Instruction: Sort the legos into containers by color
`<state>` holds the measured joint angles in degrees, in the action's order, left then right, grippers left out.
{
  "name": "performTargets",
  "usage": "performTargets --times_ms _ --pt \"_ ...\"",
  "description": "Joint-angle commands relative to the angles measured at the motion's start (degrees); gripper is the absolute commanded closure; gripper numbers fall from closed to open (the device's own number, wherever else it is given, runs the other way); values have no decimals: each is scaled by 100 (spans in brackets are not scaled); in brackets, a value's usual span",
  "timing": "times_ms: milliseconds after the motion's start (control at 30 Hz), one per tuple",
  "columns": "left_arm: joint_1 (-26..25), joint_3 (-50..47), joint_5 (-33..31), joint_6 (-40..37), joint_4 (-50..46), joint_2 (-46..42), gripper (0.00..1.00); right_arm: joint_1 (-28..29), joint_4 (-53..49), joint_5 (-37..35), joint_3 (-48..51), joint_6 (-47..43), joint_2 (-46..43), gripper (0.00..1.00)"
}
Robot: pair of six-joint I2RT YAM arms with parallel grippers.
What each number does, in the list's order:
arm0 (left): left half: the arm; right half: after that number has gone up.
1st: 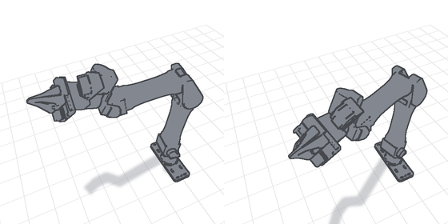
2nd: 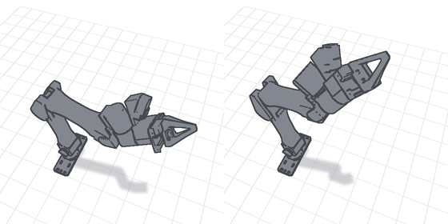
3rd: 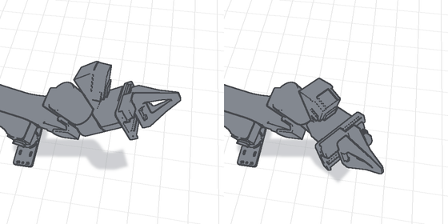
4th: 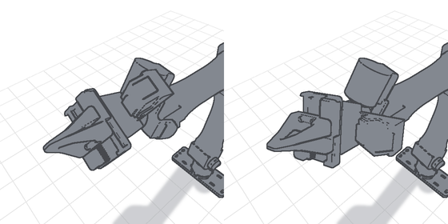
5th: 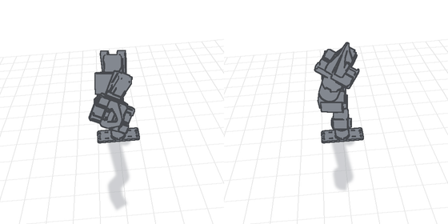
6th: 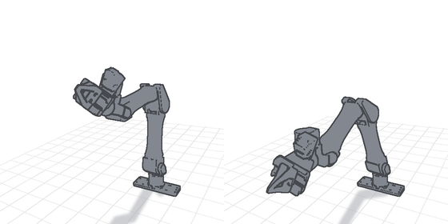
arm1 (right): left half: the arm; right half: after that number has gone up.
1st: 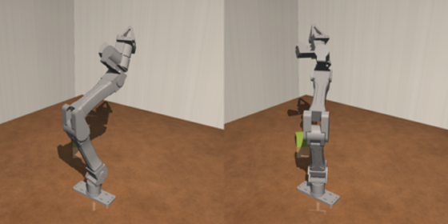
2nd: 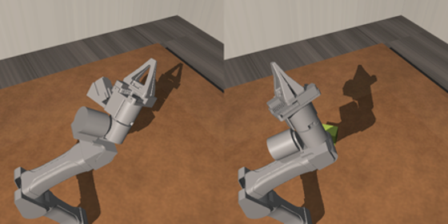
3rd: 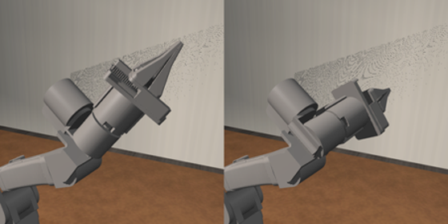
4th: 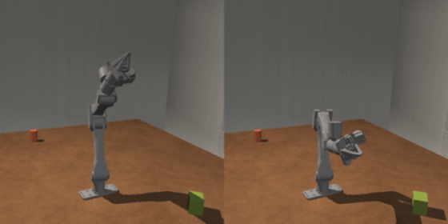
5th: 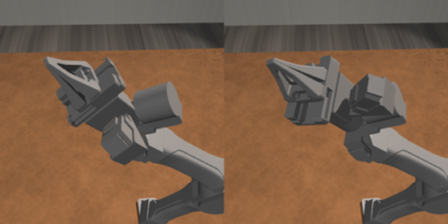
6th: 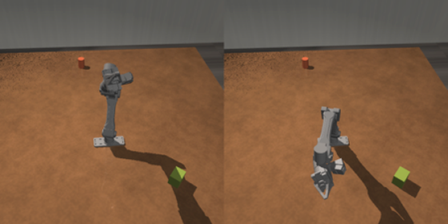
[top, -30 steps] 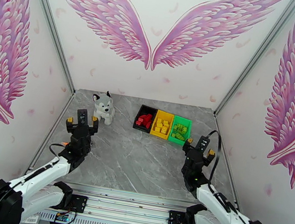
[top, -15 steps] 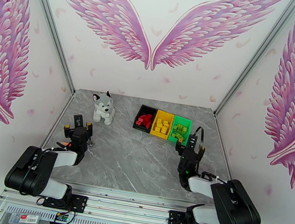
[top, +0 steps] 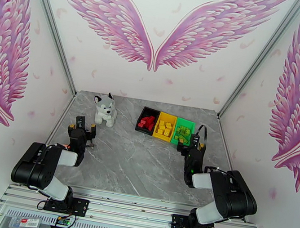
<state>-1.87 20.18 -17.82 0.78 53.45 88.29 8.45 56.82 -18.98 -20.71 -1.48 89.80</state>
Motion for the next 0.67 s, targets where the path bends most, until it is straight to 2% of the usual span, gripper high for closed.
performTargets --times_ms 0,367,400,533,633 --pt "37 120 166 52 -145 -40 1 -80 -421 219 -68 228 -83 1" --pt "37 117 165 54 -144 -40 1 -76 -417 221 -87 208 -55 1" --pt "31 115 162 53 -149 -40 1 -82 -441 303 -99 192 -58 1" --pt "32 116 165 54 -143 -40 1 -291 -746 1448 -240 76 -82 1" --pt "33 115 161 54 -147 -40 1 -291 -708 1451 -206 48 -89 1"
